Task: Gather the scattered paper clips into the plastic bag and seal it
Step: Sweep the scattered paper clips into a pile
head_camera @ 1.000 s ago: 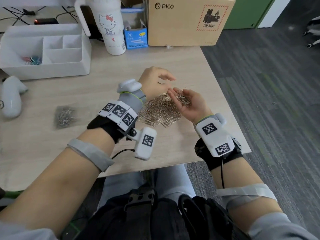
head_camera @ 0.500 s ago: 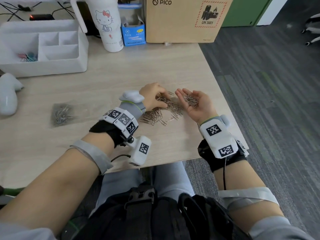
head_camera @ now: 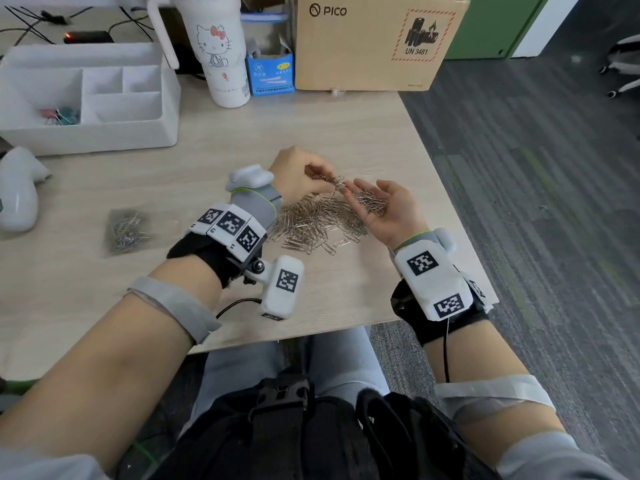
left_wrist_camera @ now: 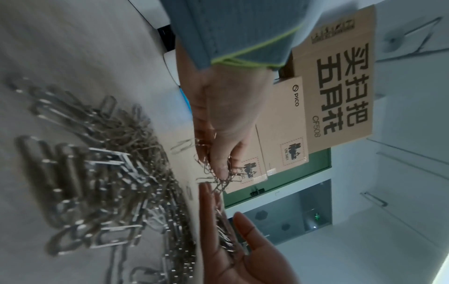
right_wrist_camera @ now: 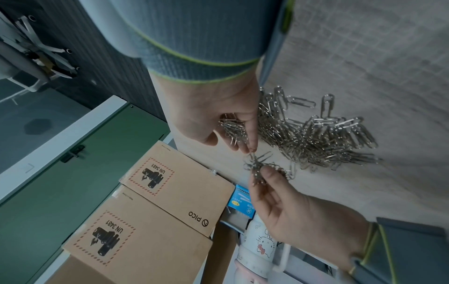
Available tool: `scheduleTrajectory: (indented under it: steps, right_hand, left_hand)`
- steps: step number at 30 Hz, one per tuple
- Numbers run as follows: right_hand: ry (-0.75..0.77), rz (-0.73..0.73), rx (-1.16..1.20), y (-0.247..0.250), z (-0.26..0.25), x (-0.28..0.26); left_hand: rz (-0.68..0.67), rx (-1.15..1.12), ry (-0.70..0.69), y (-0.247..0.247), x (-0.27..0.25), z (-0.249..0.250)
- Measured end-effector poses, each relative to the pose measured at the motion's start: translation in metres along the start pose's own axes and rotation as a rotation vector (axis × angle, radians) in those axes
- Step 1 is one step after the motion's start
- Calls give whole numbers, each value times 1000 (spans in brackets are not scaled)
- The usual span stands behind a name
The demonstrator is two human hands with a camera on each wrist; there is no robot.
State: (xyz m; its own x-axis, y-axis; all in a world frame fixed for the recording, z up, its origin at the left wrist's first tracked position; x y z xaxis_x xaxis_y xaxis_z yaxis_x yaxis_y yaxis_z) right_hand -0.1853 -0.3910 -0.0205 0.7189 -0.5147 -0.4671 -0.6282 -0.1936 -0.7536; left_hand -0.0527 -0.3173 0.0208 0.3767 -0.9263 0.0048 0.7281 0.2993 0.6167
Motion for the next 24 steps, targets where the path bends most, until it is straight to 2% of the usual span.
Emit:
scheduleTrajectory:
  steps: [3, 10, 13, 15, 19, 20, 24]
  right_hand:
    - [-3, 18, -35, -8, 6, 3]
    - [-101, -114, -35, -29, 17, 4]
    - [-100, -95, -38, -32, 18, 2]
    - [-105, -67, 12, -30, 19, 4]
    - [-140, -76, 137, -26, 22, 6]
    - [-143, -79, 145, -25, 22, 6]
    - [-132, -69, 157, -24, 21, 5]
  left_hand:
    - [-58, -24, -37, 0, 3, 16]
    - [-156, 51, -150, -13, 10, 35]
    - [-157, 66, -161, -8, 7, 36]
    - [-103, 65, -168, 3, 3, 35]
    - [19, 94, -62, 25, -8, 16]
    - [-13, 131, -5, 27, -12, 8]
    - [-295, 467, 168, 8, -26, -19]
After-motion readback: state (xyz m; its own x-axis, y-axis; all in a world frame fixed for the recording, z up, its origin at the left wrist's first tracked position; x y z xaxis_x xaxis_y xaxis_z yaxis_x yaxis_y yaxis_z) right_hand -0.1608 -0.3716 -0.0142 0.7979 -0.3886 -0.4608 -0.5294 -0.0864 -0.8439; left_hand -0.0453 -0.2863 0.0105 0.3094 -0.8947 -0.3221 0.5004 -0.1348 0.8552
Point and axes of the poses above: each hand's wrist, its own x-axis towards the middle knuckle, its own y-axis out of the back of the hand, z = x × y, the point moved 5 cm from there along x, towards the middle knuckle, and after that the axes turned 5 degrees about -z, right-handed, at the moved point
